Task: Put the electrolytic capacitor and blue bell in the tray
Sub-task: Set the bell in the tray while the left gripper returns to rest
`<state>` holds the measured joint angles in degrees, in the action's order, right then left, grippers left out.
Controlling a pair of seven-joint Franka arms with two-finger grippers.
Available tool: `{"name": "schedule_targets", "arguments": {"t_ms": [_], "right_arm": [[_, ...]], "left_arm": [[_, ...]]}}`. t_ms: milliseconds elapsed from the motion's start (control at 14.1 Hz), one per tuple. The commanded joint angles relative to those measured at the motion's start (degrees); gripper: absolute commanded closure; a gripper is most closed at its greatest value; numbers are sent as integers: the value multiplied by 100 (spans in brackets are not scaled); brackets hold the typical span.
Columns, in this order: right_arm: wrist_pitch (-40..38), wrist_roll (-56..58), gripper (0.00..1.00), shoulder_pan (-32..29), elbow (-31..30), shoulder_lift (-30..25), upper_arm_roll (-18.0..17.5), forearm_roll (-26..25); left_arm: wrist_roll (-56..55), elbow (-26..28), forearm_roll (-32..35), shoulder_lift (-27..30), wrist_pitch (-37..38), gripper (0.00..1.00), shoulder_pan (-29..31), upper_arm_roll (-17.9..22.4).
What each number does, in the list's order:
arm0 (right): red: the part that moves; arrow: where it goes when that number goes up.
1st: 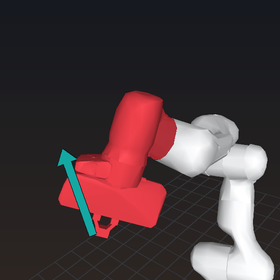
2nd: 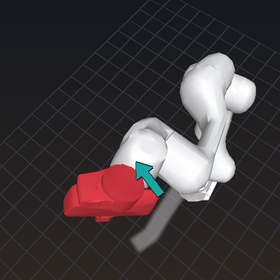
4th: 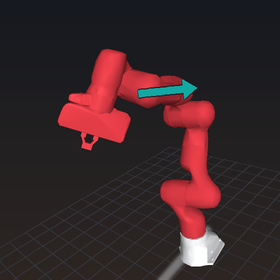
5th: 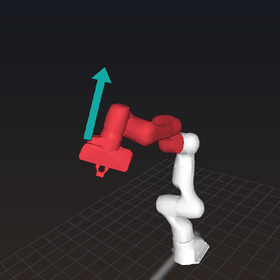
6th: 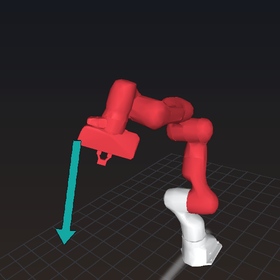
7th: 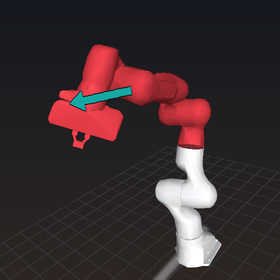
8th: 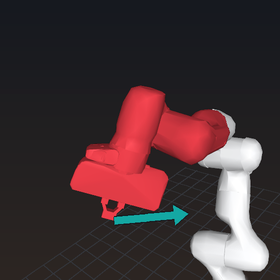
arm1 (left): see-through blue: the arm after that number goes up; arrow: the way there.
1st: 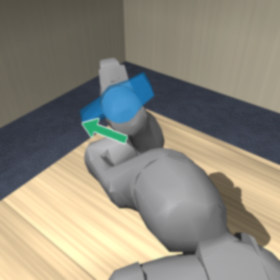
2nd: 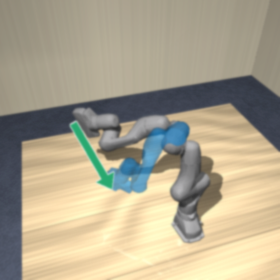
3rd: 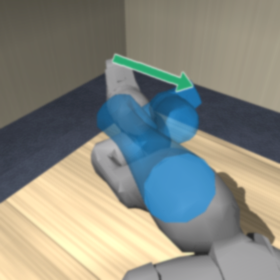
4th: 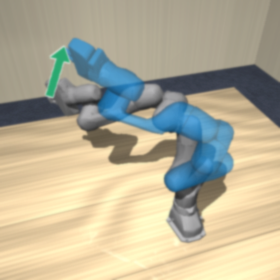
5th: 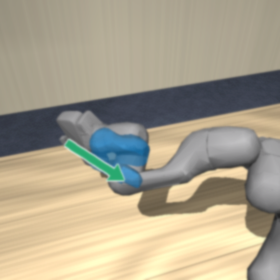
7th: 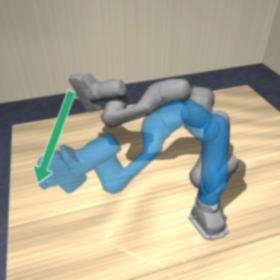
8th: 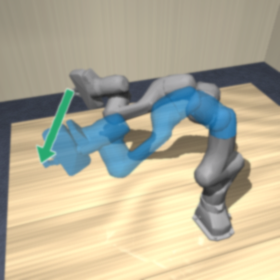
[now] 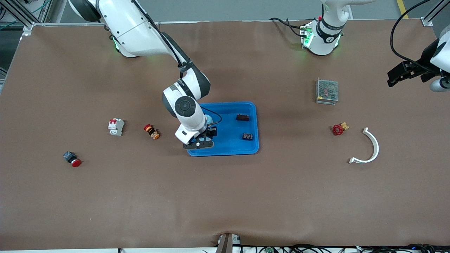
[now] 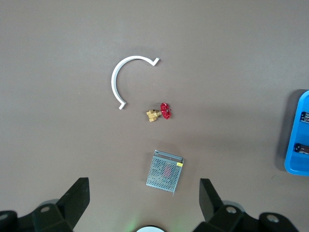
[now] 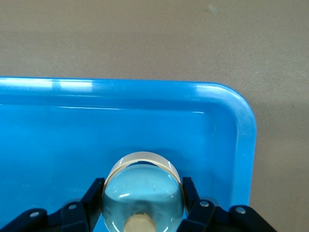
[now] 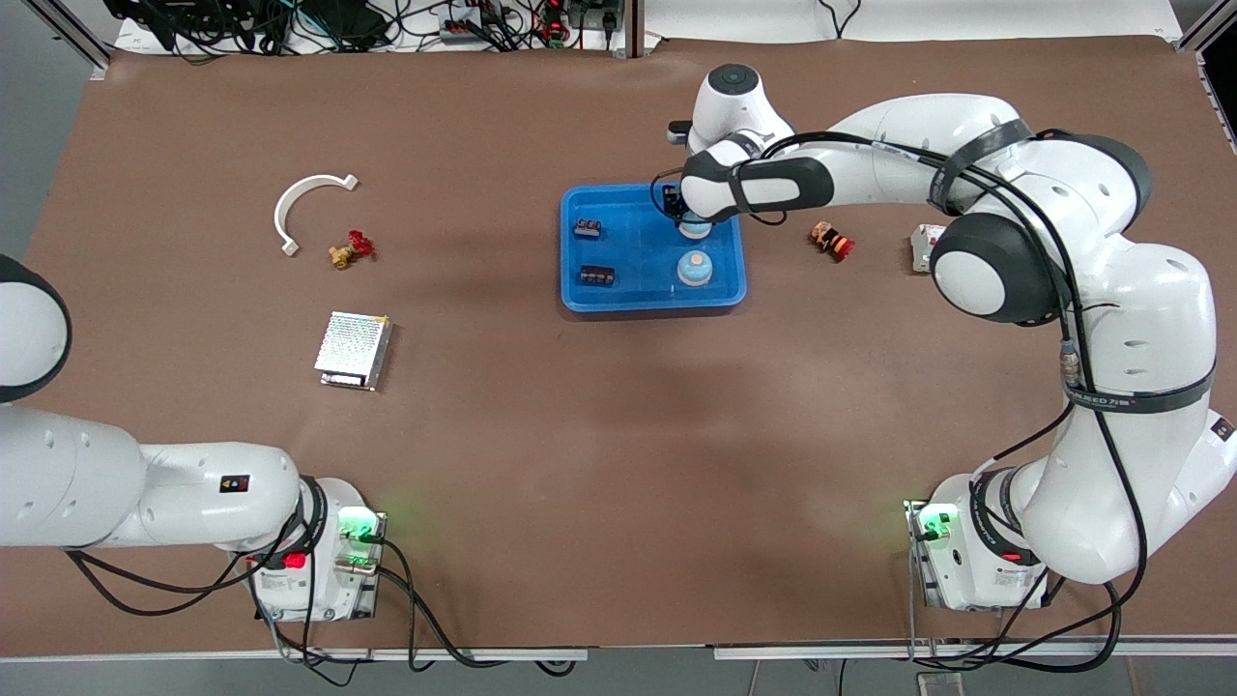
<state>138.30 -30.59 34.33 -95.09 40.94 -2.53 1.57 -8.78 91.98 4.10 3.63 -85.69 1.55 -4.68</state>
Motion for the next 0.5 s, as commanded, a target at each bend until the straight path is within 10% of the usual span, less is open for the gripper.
{"name": "schedule_targets", "arguments": {"t_ms": [0, 425], "right_arm": [[48, -105, 48, 65, 8, 10, 69, -130], [118, -105, 47, 92, 17, 71, 69, -139]], "left_arm": [[113, 4, -103, 59, 9, 0, -14, 64], [96, -40, -94, 50, 9, 0, -14, 64]]}}
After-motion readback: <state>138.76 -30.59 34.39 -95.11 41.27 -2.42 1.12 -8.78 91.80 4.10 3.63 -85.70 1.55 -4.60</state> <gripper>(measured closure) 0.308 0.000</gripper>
